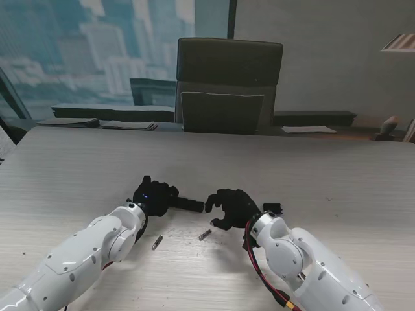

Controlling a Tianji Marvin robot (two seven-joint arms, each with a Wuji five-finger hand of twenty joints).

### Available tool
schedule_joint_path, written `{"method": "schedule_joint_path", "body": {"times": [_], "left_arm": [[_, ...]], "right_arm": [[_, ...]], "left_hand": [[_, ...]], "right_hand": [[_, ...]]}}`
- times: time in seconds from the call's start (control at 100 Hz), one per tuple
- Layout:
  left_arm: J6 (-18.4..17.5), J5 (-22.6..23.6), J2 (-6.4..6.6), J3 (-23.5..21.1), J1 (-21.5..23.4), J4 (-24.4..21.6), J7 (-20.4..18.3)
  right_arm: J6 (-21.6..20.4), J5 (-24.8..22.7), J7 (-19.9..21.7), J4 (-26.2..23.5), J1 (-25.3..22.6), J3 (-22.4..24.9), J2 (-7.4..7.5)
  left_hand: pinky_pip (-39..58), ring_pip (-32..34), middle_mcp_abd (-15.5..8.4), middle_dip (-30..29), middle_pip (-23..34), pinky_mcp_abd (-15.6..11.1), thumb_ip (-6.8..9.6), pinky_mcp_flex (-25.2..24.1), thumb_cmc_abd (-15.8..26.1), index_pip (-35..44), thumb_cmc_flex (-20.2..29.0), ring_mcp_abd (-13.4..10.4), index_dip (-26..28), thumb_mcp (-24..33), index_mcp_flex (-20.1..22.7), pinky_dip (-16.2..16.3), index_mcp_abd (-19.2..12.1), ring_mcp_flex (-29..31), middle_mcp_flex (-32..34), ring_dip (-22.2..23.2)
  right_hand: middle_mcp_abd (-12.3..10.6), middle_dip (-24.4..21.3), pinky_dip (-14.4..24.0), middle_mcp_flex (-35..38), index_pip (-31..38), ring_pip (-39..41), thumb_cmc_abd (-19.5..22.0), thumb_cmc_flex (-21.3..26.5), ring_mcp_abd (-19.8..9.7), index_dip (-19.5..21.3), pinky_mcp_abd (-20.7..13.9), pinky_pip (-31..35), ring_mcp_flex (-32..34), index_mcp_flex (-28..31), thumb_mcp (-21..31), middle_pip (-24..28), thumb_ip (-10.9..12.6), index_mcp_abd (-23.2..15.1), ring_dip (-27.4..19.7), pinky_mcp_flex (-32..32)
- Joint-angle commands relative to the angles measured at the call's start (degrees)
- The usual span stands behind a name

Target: Install the batteries into the remote control and close the cover

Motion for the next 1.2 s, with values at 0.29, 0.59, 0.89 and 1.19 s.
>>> {"method": "schedule_joint_path", "body": {"times": [0.29,0.59,0.89,1.19], "left_arm": [[0.5,-0.4,-0.06,-0.3,1.6,0.4,-0.5],[0.3,-0.6,-0.15,-0.5,1.8,0.6,0.1],[0.4,-0.9,-0.16,-0.8,2.0,0.5,-0.2],[0.3,-0.9,-0.08,-1.3,2.3,0.0,-0.9]], "right_arm": [[0.1,-12.3,-1.9,4.1,4.8,-8.2,1.08],[2.6,-16.6,-5.5,6.8,7.3,-12.5,1.28],[3.5,-15.8,-5.6,7.8,8.2,-14.4,1.05],[5.0,-15.7,-5.7,8.2,8.7,-16.0,0.89]], "left_hand": [[1.3,1.3,-1.6,3.1,5.1,0.3,-1.17,0.0,0.2,7.7,0.4,-0.6,1.2,-0.9,6.0,-0.1,-1.3,1.7,5.5,0.8],[1.4,1.6,-1.7,3.5,5.8,0.3,-1.03,0.1,0.8,7.3,-0.5,-0.5,0.7,-1.4,6.2,0.0,0.3,2.0,5.9,1.1],[1.4,1.7,-1.0,3.5,6.0,0.4,-0.61,0.1,1.3,6.6,-1.0,-0.3,0.5,-1.5,6.5,0.0,2.3,2.0,5.8,1.3],[1.4,1.7,-1.0,3.5,5.9,0.4,-0.68,0.1,1.7,6.5,-0.8,-0.4,0.6,-2.0,6.5,0.1,2.6,2.0,5.6,1.3]], "right_hand": [[-2.4,1.1,-4.0,-0.7,3.0,2.0,-3.6,0.3,-2.6,-0.2,-2.8,7.6,0.0,1.9,4.1,3.2,0.0,-2.7,1.1,-2.4],[-2.6,1.8,-5.9,-1.2,4.1,5.6,-5.2,-0.4,-3.2,0.1,-3.4,11.9,-0.4,2.4,6.1,6.6,0.5,-1.2,2.8,-2.6],[-2.5,1.9,-7.2,-0.5,5.4,6.8,-5.7,-0.2,-3.0,-1.7,-3.4,13.3,0.2,2.6,6.1,7.5,-1.6,-1.5,3.3,-2.8],[-2.6,1.9,-8.6,-1.0,8.9,7.3,-5.6,4.4,-3.1,-6.6,-3.7,14.4,-0.2,0.2,6.5,8.0,-4.7,-5.6,3.5,-2.9]]}}
